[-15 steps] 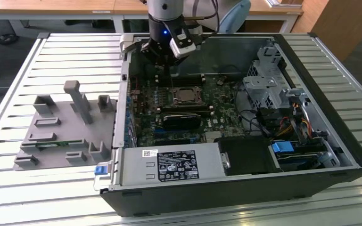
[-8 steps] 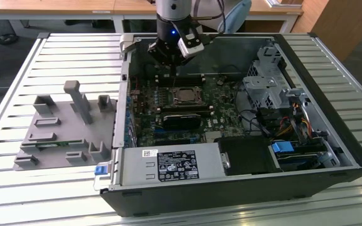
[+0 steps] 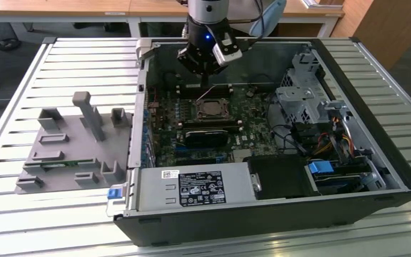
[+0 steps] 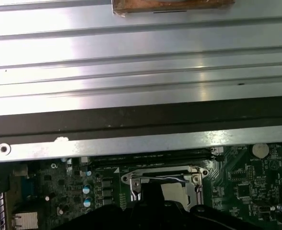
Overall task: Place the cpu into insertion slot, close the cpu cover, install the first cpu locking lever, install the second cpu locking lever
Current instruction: 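Install the first cpu locking lever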
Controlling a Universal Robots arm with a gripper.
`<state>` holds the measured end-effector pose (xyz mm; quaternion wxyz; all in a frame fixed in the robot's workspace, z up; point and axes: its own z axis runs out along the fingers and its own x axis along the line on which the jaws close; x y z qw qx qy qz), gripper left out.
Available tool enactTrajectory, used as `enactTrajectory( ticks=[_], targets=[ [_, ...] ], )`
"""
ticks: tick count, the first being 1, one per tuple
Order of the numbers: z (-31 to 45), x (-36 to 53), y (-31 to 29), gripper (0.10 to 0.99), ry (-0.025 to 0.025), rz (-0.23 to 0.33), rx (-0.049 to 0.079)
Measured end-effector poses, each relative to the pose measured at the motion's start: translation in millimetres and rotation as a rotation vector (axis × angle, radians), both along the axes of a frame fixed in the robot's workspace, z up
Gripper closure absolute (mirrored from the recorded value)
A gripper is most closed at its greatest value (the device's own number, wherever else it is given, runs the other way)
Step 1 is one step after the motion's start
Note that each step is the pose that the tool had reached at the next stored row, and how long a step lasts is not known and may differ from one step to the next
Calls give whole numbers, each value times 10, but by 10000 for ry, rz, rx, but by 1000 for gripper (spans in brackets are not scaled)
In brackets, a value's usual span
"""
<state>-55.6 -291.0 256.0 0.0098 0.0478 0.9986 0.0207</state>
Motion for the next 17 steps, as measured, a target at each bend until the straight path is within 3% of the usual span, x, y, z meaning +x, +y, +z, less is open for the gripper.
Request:
enactTrajectory(
  ticks=[1, 3, 17],
  targets=[
    [-4, 0, 1, 980, -2, 0, 100],
    [-10, 0, 1, 980, -2, 0, 160],
    [-128, 75, 1, 980, 1, 163, 159]
  ],
)
